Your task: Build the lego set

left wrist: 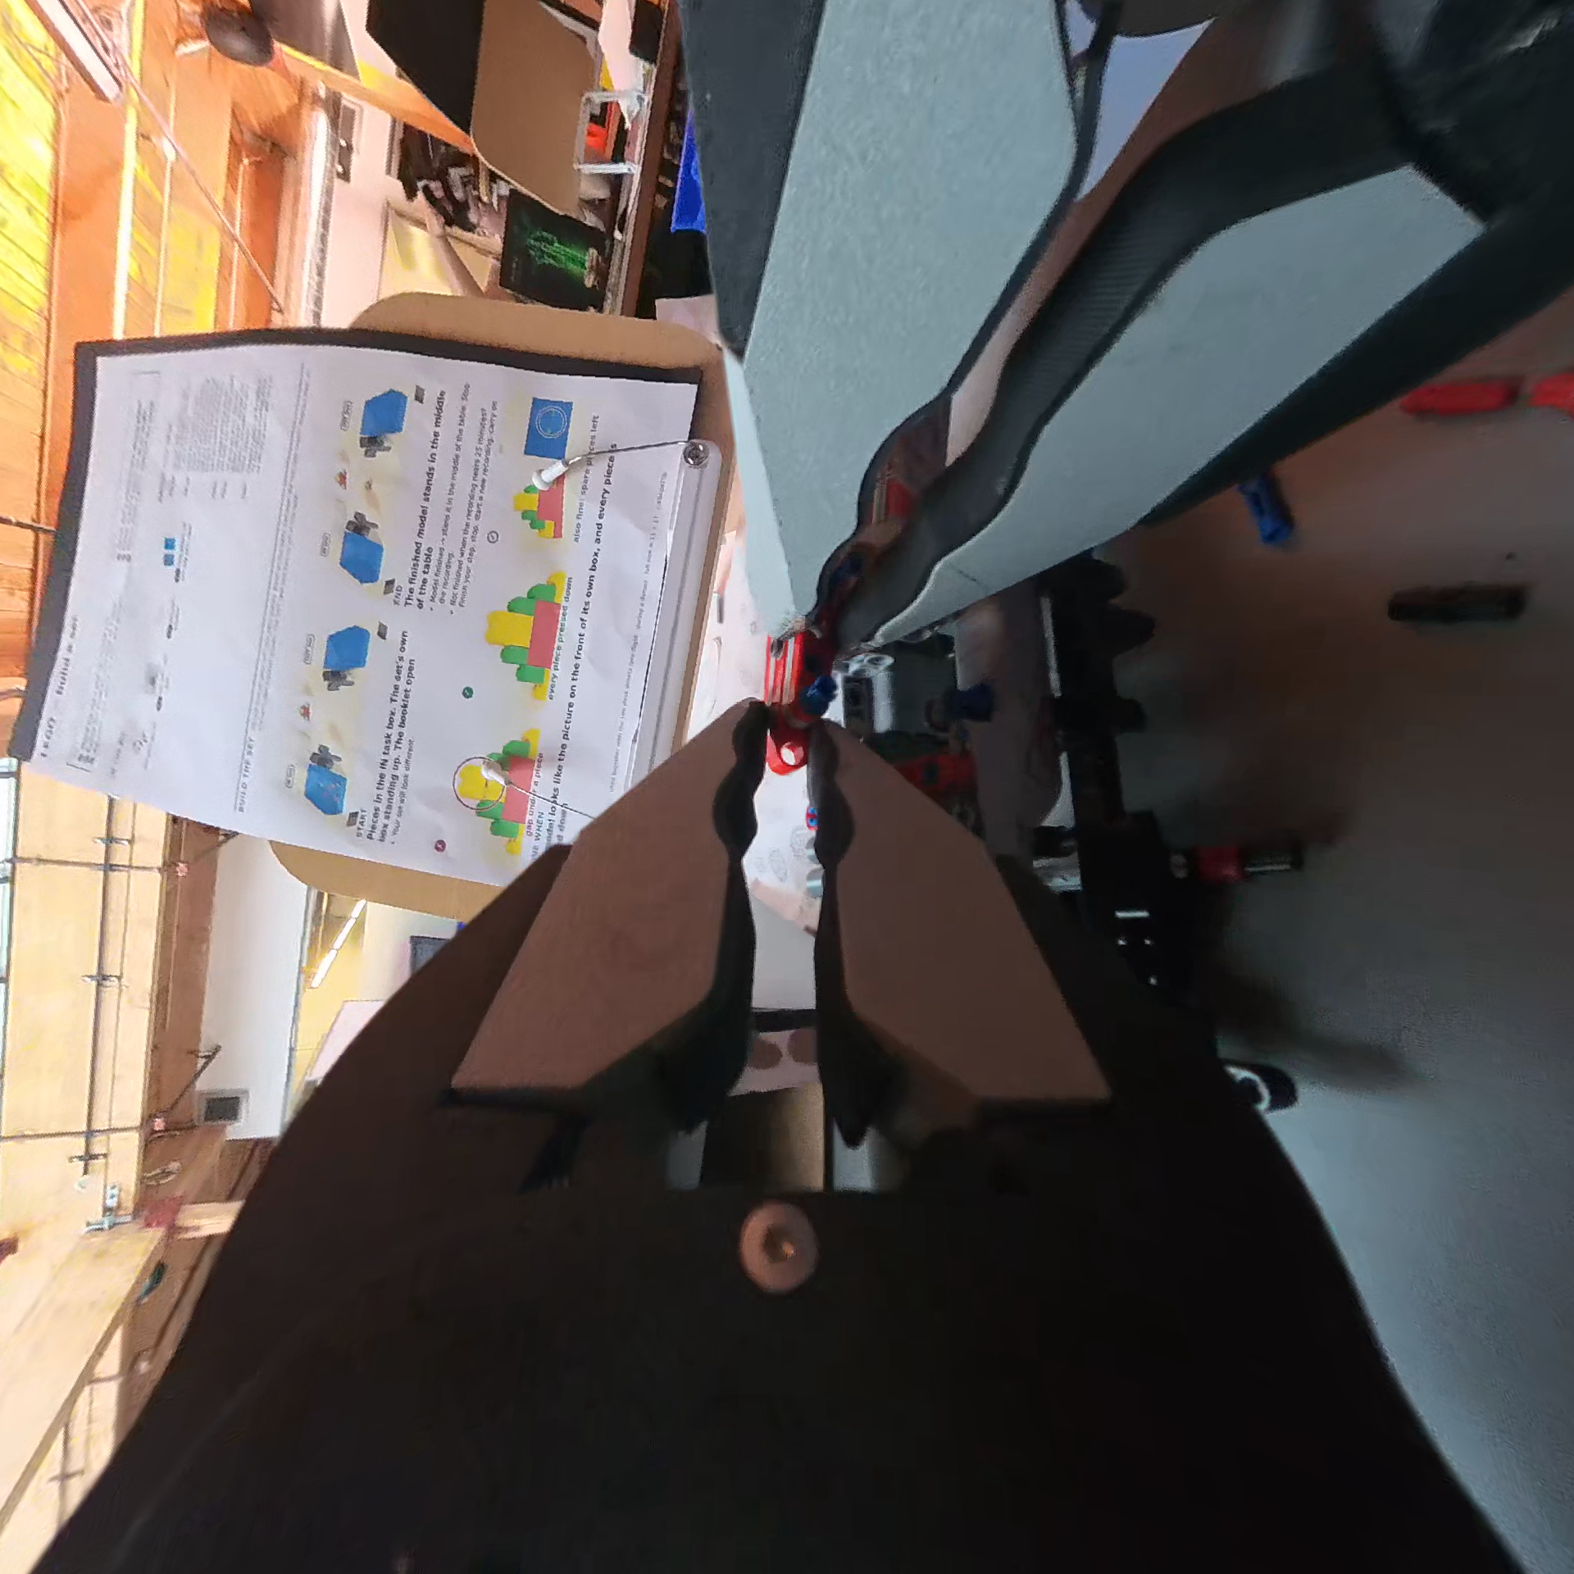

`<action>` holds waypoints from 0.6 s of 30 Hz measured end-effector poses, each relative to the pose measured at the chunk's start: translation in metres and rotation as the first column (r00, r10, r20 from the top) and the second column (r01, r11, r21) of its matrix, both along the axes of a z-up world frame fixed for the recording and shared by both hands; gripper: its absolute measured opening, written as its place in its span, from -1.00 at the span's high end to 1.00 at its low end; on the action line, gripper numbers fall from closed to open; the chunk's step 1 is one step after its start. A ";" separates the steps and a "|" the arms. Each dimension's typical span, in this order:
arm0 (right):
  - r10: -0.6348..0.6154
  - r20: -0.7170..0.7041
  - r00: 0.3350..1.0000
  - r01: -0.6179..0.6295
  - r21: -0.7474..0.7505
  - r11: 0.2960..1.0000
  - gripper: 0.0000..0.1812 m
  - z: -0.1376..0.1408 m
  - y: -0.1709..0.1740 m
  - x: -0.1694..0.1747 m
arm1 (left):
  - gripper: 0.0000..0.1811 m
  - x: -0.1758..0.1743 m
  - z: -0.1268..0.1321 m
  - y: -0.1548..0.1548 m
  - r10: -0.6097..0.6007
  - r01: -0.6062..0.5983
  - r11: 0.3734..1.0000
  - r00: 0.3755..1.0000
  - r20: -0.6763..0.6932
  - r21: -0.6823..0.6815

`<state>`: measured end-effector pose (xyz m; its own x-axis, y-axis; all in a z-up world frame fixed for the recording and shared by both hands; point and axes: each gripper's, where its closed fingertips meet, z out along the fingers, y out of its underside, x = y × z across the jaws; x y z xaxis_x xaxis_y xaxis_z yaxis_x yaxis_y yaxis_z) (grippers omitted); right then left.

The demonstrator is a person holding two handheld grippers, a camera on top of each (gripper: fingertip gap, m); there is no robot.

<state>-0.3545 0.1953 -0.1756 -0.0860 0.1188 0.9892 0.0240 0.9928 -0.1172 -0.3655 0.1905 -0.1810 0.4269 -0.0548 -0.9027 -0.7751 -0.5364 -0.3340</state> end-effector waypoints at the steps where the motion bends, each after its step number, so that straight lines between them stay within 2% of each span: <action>1: 0.005 0.008 1.000 -0.004 -0.015 1.000 0.97 0.000 0.000 0.002 | 0.93 0.001 0.000 0.000 -0.006 0.006 1.000 1.000 0.012 0.005; 8: 0.054 0.033 0.998 -0.052 -0.079 0.996 0.96 0.001 -0.002 0.009 | 0.92 0.007 0.000 0.001 -0.046 0.045 0.999 0.997 0.061 0.031; 11: 0.124 0.072 0.990 -0.107 -0.204 0.973 0.95 0.000 -0.005 0.011 | 0.91 0.009 0.002 -0.001 -0.089 0.090 0.995 0.996 -0.026 0.039; 13: 0.173 0.106 0.979 -0.127 -0.344 0.930 0.92 0.001 -0.006 0.012 | 0.92 0.007 0.002 -0.002 -0.064 0.064 0.997 0.998 -0.009 0.051; 14: 0.199 0.117 0.973 -0.135 -0.410 0.902 0.94 0.004 -0.005 0.013 | 0.87 0.003 0.003 -0.003 -0.021 0.021 0.998 1.000 -0.004 0.058; 15: 0.235 0.131 0.963 -0.144 -0.486 0.862 0.94 0.009 -0.004 0.017 | 0.90 -0.003 0.003 -0.005 0.018 -0.018 0.998 1.000 -0.011 0.059; 18: 0.307 0.189 0.933 -0.070 -0.741 0.668 0.80 0.020 0.009 0.021 | 0.90 -0.004 0.002 -0.007 0.024 -0.023 0.998 1.000 -0.019 0.056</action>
